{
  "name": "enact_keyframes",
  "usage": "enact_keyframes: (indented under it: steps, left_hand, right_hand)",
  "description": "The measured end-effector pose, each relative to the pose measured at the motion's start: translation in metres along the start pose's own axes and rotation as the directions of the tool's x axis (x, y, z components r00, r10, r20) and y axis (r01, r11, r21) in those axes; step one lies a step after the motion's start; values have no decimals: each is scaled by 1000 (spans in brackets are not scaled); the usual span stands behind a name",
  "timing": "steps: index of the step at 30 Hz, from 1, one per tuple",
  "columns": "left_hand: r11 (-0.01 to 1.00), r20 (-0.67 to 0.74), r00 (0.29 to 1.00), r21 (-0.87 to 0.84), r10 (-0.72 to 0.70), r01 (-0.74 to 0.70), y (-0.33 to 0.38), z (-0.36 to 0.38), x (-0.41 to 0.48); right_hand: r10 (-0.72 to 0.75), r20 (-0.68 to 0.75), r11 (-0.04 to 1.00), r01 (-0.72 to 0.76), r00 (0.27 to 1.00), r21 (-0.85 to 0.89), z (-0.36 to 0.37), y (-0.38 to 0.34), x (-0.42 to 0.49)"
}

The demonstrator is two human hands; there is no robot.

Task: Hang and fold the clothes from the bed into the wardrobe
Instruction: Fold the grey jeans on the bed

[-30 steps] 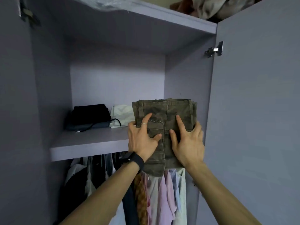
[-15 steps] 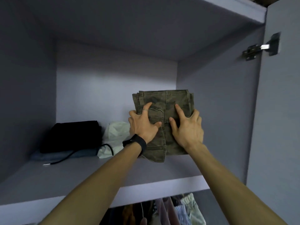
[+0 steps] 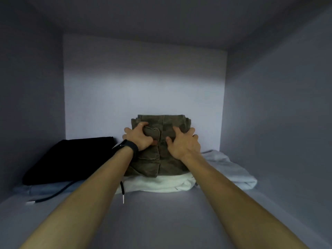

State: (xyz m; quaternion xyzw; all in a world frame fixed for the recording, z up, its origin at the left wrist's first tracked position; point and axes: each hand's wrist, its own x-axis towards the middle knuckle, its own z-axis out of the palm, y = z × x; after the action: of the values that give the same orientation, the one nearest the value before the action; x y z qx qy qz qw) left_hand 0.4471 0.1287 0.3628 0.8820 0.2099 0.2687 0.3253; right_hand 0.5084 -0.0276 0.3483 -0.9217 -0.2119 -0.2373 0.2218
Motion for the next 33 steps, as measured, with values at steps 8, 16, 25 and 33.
enact_keyframes:
  steps: [8, 16, 25, 33]
  left_hand:
    - [994, 134, 986, 59, -104, 96, -23, 23, 28]
    - [942, 147, 971, 309, -187, 135, -38, 30, 35]
    - [845, 196, 976, 501, 99, -186, -29, 44, 42]
    - [855, 274, 961, 490, 34, -170, -48, 66, 63]
  right_hand:
    - [99, 284, 995, -101, 954, -6, 15, -1, 34]
    - [82, 418, 997, -81, 905, -21, 37, 2, 32]
    - [-41, 432, 994, 82, 901, -76, 37, 8, 60]
    - [-30, 575, 998, -8, 817, 63, 74, 36, 72]
